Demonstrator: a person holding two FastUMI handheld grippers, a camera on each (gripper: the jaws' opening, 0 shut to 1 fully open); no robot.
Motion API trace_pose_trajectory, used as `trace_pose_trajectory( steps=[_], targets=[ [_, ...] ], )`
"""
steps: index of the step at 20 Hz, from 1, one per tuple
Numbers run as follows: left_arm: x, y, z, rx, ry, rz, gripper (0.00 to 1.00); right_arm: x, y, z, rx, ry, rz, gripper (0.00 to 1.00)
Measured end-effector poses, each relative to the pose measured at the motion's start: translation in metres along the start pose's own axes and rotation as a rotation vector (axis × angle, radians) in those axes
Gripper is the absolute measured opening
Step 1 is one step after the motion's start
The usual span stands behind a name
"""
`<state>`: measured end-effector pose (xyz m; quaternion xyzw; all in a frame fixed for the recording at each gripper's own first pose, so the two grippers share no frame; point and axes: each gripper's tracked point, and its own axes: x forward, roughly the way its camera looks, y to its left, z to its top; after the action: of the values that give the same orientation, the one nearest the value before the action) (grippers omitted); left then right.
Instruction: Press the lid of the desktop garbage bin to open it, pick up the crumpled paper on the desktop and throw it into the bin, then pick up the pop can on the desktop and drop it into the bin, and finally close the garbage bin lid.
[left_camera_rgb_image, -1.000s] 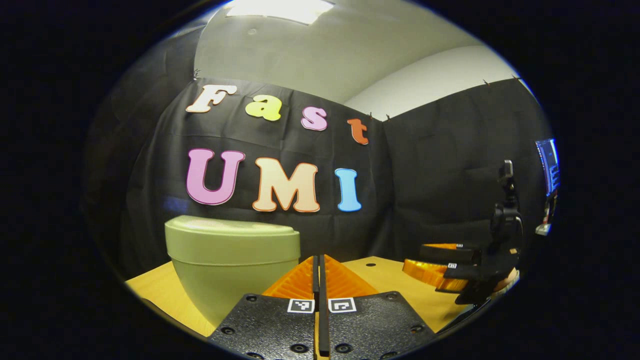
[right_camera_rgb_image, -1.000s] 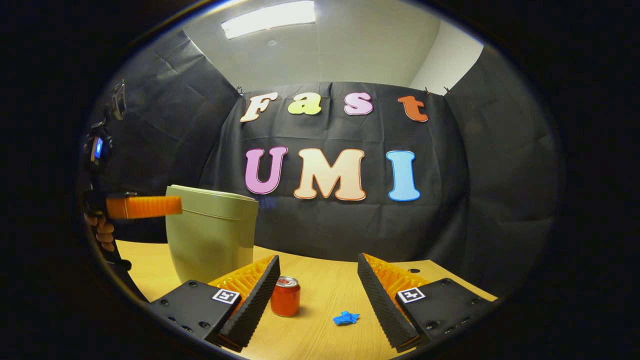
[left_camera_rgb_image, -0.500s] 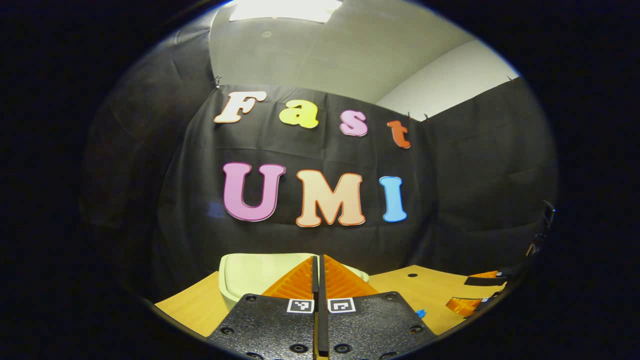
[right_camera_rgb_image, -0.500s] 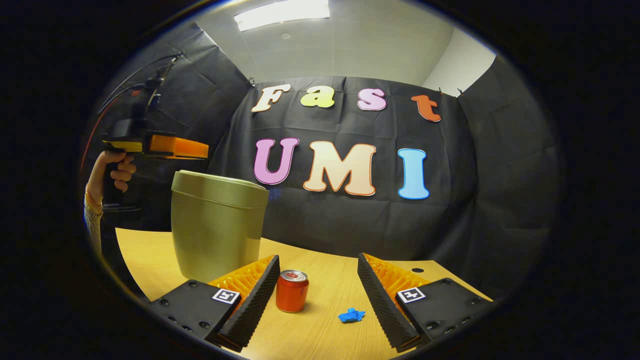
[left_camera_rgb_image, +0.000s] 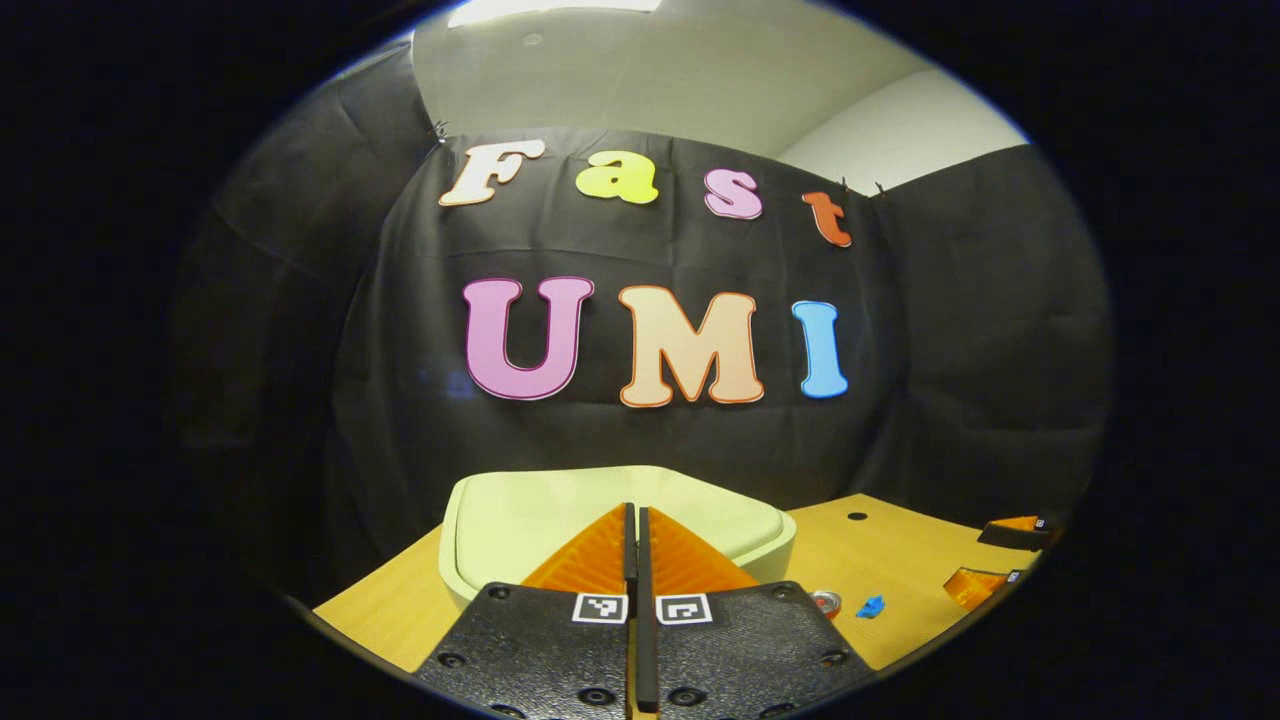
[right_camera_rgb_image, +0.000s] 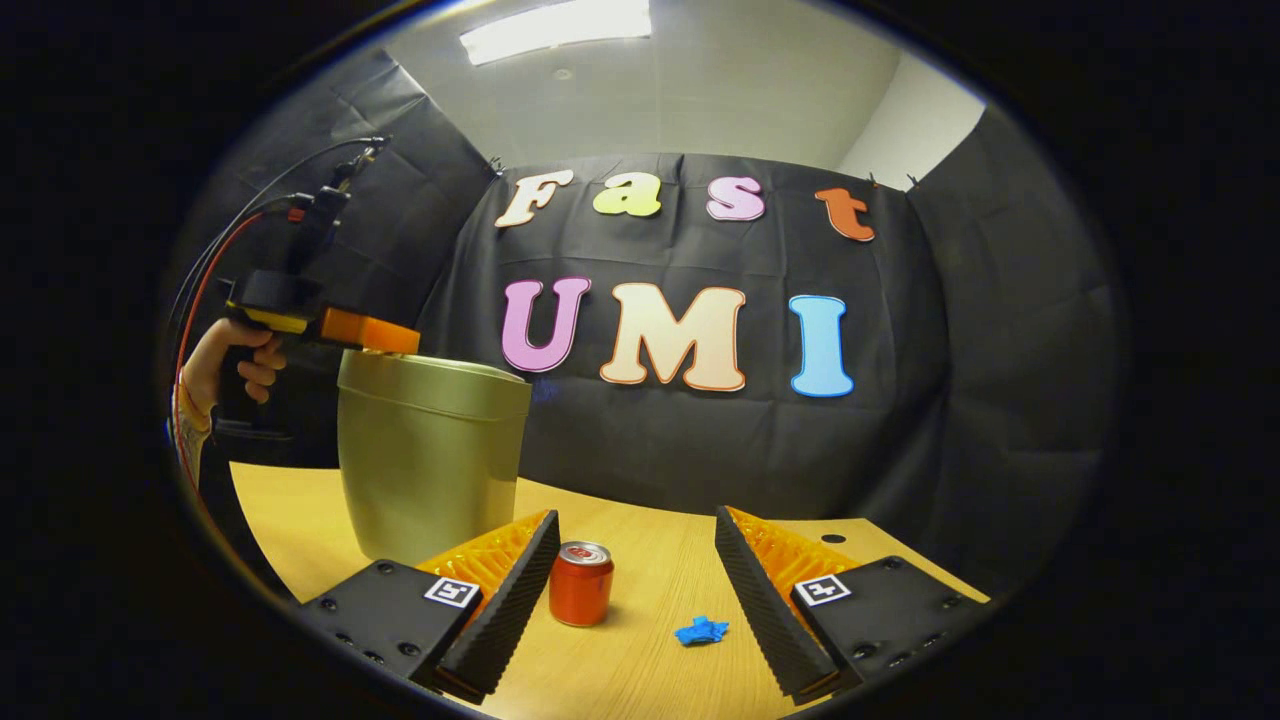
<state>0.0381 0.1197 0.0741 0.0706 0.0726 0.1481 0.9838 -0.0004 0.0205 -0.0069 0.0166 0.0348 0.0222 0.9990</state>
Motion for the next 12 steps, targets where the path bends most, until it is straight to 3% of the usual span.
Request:
trace_pose_trajectory(
  steps=[4,12],
  targets=[
    [0.000,0.001,-0.005,0.041,0.034,-0.001,0.00,0.000,-0.011,0.000,0.027,-0.002,-0.020,0.98],
    [0.002,0.002,0.005,0.000,0.030,-0.024,0.00,-0.001,-0.014,-0.003,0.036,0.003,-0.025,0.98]
  ],
)
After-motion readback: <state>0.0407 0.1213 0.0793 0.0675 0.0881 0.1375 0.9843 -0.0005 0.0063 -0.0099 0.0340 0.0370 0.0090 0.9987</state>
